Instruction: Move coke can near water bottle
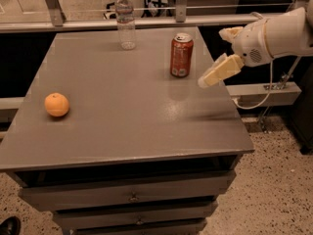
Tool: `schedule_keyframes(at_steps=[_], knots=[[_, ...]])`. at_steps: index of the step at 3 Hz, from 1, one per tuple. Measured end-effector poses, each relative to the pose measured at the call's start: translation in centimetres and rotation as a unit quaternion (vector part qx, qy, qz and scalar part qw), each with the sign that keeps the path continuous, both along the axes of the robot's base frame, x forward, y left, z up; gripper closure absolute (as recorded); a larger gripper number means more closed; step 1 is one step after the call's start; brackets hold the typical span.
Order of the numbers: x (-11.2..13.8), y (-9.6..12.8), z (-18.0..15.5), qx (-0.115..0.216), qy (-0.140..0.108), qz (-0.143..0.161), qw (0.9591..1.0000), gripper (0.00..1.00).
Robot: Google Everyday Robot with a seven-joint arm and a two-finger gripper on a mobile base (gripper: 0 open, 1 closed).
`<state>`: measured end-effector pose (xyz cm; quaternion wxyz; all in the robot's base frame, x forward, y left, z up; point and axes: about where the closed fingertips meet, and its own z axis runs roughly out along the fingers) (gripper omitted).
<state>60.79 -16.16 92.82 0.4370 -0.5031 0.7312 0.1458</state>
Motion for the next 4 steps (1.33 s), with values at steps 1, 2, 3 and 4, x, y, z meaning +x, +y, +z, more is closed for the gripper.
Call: schedule_keyframes(at_steps=[1,2,3,4], knots=[[4.3,1.9,-1.5,0.066,0.000,-0.007,0.9978,0.00],[7.5,3.3,-2.5,0.115,-0.003,-0.017,0.9932,0.00],[9.6,4.4,-2.8,0.151,-0.003,-0.026,0.9882,0.00],[10.8,6.0,-3.0,0.181,0.015,-0.030,0.9829,0.25]])
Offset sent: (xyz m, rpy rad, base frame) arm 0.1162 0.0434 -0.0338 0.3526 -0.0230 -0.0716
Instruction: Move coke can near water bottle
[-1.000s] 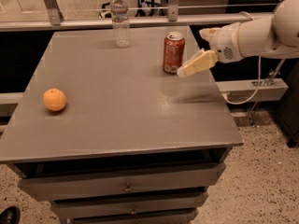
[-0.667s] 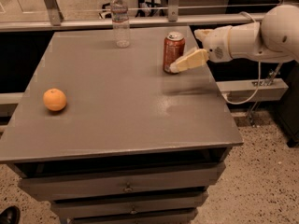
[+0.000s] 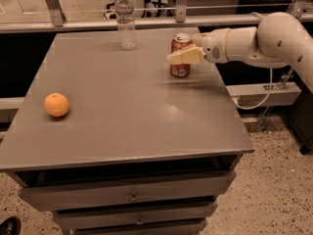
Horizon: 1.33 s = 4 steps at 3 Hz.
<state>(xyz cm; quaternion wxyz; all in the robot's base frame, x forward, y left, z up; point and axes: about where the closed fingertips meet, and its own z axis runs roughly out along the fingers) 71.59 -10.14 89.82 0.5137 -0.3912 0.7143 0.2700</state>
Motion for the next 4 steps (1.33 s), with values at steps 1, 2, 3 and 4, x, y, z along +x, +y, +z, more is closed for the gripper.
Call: schedule_keyframes(at_steps=[1,2,3,4], knots=[[0.3,0.4,-0.1,0.012,0.013,-0.002,0.9998,0.48],[1.6,-1.8,2.0,0.015,-0.016,-0.023,0.9995,0.81],[2.5,-3.5,5.0,0.012,-0.053,-0.037,0.9978,1.00],[2.5,-3.4,5.0,0.012,-0.053,-0.037,0.9978,1.00]])
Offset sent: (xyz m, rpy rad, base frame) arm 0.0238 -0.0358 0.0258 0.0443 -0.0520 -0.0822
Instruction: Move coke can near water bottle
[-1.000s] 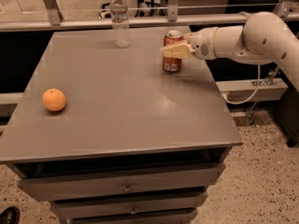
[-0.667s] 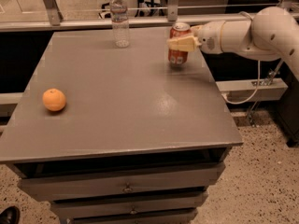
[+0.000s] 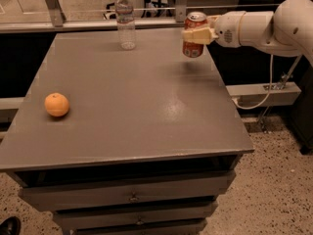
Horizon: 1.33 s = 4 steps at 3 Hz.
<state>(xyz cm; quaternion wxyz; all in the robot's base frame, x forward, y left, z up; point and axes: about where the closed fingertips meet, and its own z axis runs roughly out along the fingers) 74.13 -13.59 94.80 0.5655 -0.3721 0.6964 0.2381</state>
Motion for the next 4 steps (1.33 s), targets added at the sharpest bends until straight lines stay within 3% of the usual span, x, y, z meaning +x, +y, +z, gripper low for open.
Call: schedule_keyframes(at_steps=[1,2,3,4], knots=[[1.9,2.4,0.2,0.006,-0.010,0.019,0.9998,1.00],[5.4,8.3,-0.4,0.013,-0.012,0.062,0.9979,1.00],[6.8,11.6,-1.2,0.013,-0.008,0.084,0.9963,1.00],[7.5,13.6,-2.0,0.013,-0.002,0.095,0.9953,1.00]])
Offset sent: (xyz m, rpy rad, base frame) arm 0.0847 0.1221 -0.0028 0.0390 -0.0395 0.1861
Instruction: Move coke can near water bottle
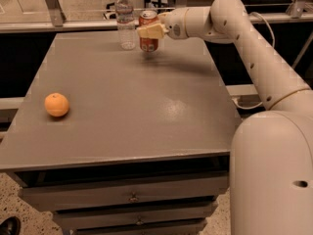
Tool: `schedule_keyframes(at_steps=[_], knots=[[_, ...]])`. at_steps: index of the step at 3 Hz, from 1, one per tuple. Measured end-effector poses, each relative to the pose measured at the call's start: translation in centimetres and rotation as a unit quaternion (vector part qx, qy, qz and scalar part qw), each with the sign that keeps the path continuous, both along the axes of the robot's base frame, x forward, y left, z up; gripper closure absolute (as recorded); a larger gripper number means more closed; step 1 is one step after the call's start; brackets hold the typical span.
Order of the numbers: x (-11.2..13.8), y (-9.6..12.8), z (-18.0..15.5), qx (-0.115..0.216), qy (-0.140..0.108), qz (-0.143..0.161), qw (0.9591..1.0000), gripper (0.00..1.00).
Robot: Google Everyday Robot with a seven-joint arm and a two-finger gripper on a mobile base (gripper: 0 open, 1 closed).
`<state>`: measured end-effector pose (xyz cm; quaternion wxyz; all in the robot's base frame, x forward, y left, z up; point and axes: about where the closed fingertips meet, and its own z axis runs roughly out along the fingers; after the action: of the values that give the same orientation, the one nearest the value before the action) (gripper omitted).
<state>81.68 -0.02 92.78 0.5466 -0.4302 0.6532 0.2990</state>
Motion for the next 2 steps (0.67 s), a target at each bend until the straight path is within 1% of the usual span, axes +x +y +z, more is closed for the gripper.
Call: schedule_keyframes(at_steps=[1,2], knots=[[0.93,1.67,-0.66,-0.002,0.004,0.007,1.0000,0.78],[1.53,2.37,-0.98,-0.001,0.005,0.008,1.0000,0.54]])
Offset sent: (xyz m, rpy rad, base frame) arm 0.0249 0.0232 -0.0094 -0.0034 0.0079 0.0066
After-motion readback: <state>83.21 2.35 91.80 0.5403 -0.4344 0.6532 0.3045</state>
